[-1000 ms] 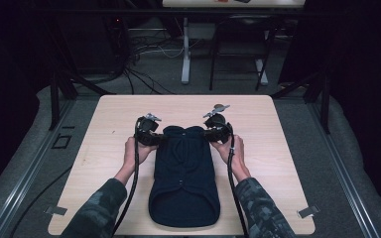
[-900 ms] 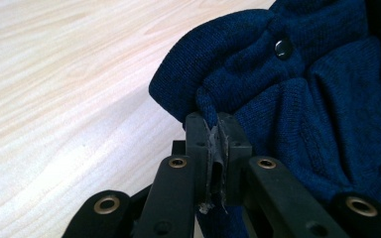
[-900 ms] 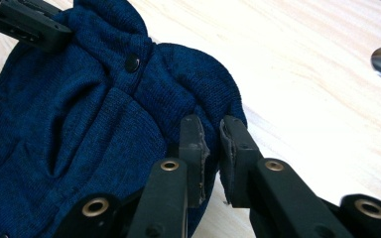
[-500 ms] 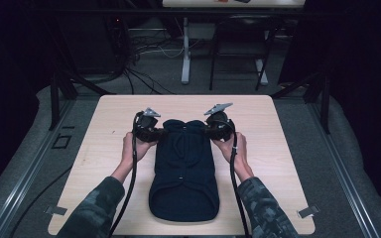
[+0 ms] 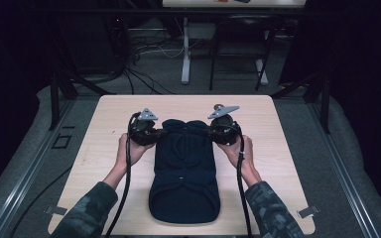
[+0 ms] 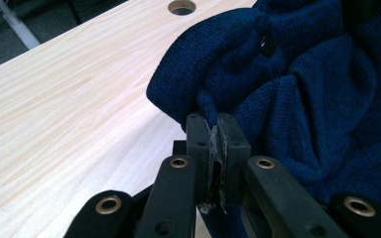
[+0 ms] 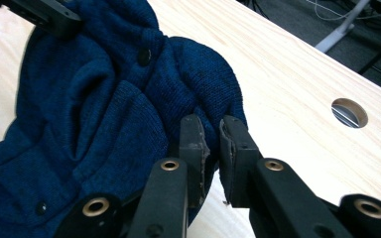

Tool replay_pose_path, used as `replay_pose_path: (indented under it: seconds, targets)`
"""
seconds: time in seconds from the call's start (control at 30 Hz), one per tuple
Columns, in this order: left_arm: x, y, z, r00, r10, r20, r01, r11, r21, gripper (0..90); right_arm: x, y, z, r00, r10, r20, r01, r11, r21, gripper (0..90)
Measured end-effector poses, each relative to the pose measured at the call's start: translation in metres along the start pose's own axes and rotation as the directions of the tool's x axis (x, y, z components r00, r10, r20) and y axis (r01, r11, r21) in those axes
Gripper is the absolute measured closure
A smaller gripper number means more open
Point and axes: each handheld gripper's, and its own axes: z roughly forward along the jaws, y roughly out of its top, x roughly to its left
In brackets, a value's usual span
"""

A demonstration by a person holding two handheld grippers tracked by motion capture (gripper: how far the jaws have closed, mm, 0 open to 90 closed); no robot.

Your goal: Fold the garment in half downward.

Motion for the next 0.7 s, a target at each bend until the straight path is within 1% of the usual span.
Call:
replay_pose_path:
  seconds: [0.03, 0.13, 0.17, 0.23, 0.3, 0.33, 0.4, 0.43, 0.47, 0.5, 0.57, 0.6, 0.7]
  targets:
    - [0.0, -0.001, -0.001, 1.0, -0.002, 0.006, 0.002, 1.0, -0.004, 86.4, 0.001, 0.0, -0.002, 1.0, -0.003, -0.002, 0.003, 1.0, -0.004, 81.1]
    - [0.001, -0.003, -0.002, 1.0, -0.005, -0.001, 0.005, 0.9999, -0.016, 86.5, 0.005, 0.001, -0.005, 0.9997, -0.022, 0.007, 0.022, 1.0, -0.012, 81.2]
    - [0.001, -0.003, -0.002, 1.0, -0.005, -0.001, 0.005, 0.9999, -0.016, 86.5, 0.005, 0.002, -0.005, 0.9996, -0.028, 0.008, 0.029, 0.999, -0.016, 81.2]
    - [0.003, -0.001, -0.001, 1.0, -0.002, -0.004, 0.002, 0.9999, -0.015, 86.5, 0.006, 0.003, -0.003, 0.9991, -0.034, 0.026, 0.034, 0.999, -0.015, 81.4]
    - [0.005, 0.001, 0.001, 1.0, -0.004, -0.008, 0.004, 0.9999, -0.016, 86.5, 0.005, 0.004, -0.001, 0.999, -0.034, 0.03, 0.035, 0.999, -0.017, 81.4]
    - [0.008, 0.004, 0.003, 0.9999, -0.005, -0.012, 0.005, 0.9999, -0.014, 86.6, 0.004, 0.006, 0.003, 0.9982, -0.038, 0.046, 0.039, 0.999, -0.022, 81.5]
    - [0.011, 0.009, 0.006, 0.9997, -0.005, -0.023, 0.005, 0.9999, -0.013, 86.6, 0.001, 0.01, 0.007, 0.9981, -0.031, 0.054, 0.032, 0.999, -0.017, 81.5]
    - [0.012, 0.012, 0.006, 0.9995, -0.01, -0.029, 0.01, 0.9997, -0.023, 86.6, -0.001, 0.013, 0.008, 0.9978, -0.03, 0.06, 0.031, 0.999, -0.017, 81.5]
    - [0.013, 0.015, 0.005, 0.9995, -0.005, -0.03, 0.004, 0.9996, -0.027, 86.6, -0.003, 0.016, 0.009, 0.9976, -0.029, 0.063, 0.031, 0.999, -0.03, 81.6]
    - [0.013, 0.018, 0.004, 0.9993, -0.003, -0.037, 0.001, 0.9994, -0.036, 86.6, -0.003, 0.019, 0.008, 0.9972, -0.025, 0.07, 0.028, 0.999, -0.034, 81.6]
    - [0.013, 0.023, 0.0, 0.9991, 0.006, -0.042, -0.009, 0.9985, -0.053, 86.7, -0.004, 0.024, 0.004, 0.9961, -0.038, 0.079, 0.042, 0.998, -0.048, 81.6]
    - [0.012, 0.023, -0.002, 0.9992, 0.009, -0.038, -0.011, 0.9981, -0.061, 86.7, -0.004, 0.025, 0.002, 0.9956, -0.042, 0.084, 0.047, 0.997, -0.06, 81.6]
    - [0.01, 0.022, -0.006, 0.9994, 0.016, -0.032, -0.018, 0.9978, -0.064, 86.7, -0.002, 0.023, -0.007, 0.9959, -0.047, 0.077, 0.054, 0.995, -0.085, 81.6]
